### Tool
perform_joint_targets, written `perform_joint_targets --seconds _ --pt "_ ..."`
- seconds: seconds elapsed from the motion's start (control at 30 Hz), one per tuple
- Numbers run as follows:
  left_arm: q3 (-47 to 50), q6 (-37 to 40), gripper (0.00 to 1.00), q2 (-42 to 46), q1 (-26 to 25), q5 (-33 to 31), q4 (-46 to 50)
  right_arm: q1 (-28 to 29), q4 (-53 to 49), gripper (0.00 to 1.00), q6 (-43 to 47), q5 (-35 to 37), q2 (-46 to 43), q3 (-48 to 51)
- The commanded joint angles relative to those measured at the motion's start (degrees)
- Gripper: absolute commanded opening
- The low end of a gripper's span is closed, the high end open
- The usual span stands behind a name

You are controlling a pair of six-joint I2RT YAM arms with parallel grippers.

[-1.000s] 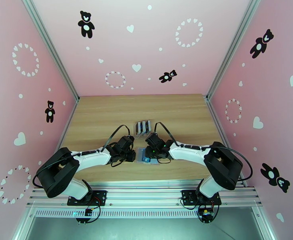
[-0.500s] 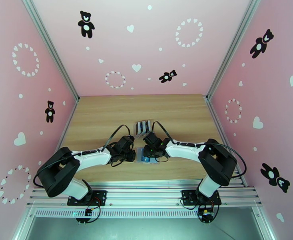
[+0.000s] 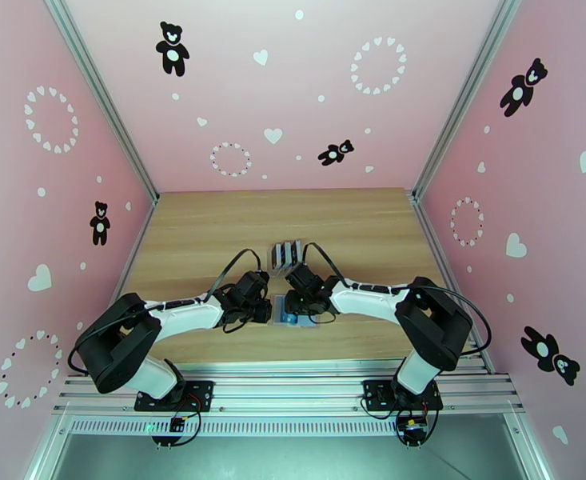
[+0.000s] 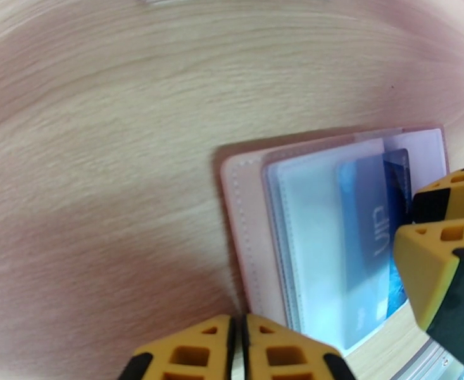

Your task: Put the credit cards into the card holder

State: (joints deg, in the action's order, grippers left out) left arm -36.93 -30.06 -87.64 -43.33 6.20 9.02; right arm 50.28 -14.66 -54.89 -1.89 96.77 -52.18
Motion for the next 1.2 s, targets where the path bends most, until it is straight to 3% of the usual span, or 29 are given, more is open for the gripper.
perform_joint_targets --seconds 0.0,0.47,1.17 --pt "0.51 -0.17 0.16 -2.43 -0.44 0.94 0.78 0.12 0.85 0.39 0.06 -1.1 1.36 -1.61" --pt "0.64 -0.7 0.17 -1.33 -0.44 0.59 1.3 0.17 -2.87 0.39 1.31 1.16 -2.44 -1.79" --pt "3.27 -2.63 0.17 1.41 -0.48 3.35 -0.03 1.48 -1.41 0.39 -0.04 -0.04 0.23 -0.81"
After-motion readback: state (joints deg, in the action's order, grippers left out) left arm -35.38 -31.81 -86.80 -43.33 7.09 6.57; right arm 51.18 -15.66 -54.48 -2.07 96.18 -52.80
